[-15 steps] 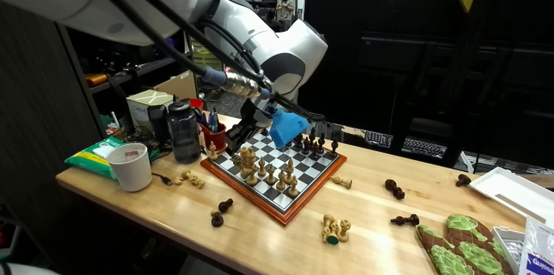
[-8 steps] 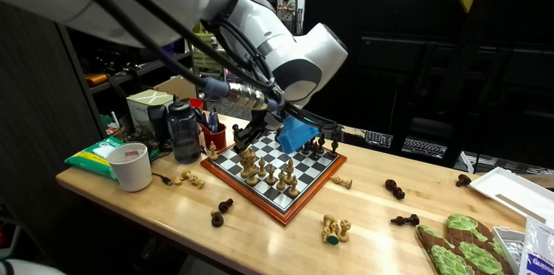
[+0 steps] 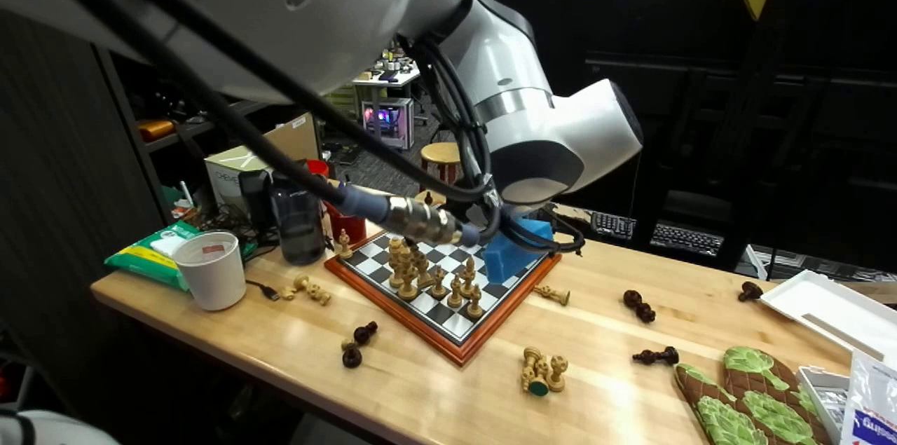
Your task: Put one white chess piece on the chess board.
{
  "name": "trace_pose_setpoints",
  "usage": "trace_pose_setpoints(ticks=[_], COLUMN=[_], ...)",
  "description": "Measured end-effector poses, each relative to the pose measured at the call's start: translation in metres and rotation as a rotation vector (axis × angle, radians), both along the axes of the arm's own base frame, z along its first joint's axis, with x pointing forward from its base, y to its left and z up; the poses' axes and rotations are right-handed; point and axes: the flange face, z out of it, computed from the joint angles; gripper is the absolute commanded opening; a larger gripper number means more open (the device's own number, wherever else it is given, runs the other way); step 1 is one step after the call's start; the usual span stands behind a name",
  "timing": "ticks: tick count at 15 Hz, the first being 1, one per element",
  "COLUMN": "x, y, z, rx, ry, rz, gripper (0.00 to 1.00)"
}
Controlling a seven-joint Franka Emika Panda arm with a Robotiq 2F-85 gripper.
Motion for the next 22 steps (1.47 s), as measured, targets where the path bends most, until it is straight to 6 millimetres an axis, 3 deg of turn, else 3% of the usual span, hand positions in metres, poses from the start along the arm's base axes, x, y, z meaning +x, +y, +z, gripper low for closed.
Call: trace_pose_setpoints(ticks=[11,22], x=[-0.006,0.001], y=[-0.038,-0.059], z=[-0.048,-0.077], rx=[0.178,0.265], ry=[-0.006,-0.102], rz=[-0.056,0.095], gripper=[0.04,0.04])
